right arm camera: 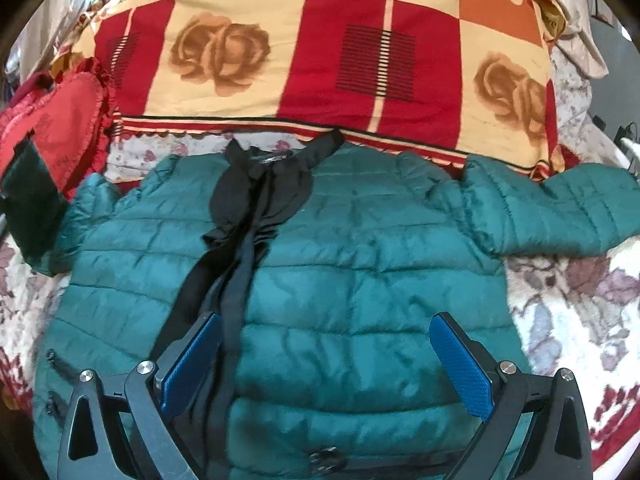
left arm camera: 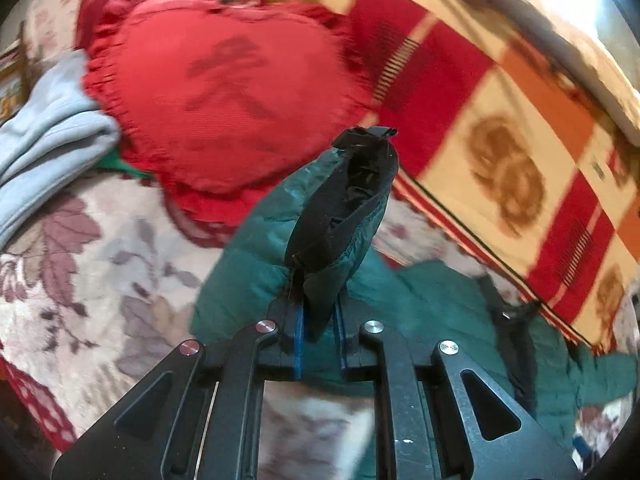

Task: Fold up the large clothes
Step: 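Close the left tool on the sleeve cuff and lift it, then carry the sleeve across the jacket front and release it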

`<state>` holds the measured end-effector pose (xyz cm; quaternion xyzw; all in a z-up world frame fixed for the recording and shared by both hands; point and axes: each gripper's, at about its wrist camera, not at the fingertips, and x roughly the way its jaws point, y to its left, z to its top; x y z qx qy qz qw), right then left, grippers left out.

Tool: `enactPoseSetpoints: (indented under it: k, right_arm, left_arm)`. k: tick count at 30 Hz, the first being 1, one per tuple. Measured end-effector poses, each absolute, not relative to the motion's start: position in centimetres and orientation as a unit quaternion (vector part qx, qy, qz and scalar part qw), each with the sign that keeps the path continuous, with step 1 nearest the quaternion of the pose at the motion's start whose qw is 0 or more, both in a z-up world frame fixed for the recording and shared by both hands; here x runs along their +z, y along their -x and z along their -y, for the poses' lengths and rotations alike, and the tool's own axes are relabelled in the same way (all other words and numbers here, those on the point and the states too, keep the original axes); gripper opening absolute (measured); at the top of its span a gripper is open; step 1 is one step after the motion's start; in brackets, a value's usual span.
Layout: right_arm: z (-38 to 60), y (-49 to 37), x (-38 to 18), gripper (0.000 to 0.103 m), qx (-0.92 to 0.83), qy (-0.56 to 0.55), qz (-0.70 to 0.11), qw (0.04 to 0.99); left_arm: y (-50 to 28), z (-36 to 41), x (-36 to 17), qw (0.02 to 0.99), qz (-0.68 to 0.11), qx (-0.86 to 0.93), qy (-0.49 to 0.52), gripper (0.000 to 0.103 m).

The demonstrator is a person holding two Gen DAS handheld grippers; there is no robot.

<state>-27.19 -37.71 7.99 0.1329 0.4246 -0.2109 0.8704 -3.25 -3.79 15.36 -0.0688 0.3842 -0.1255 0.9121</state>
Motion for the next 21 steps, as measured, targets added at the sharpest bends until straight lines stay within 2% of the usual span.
enactPoseSetpoints:
  k: [21]
  right_arm:
    - [43.0,30.6,7.4,0.103,-0.232,-0.178,-0.422,0.858]
  left_arm:
    - [10.8,24.8,15.7,0.863,-0.419,-0.28,-0.021,0.011]
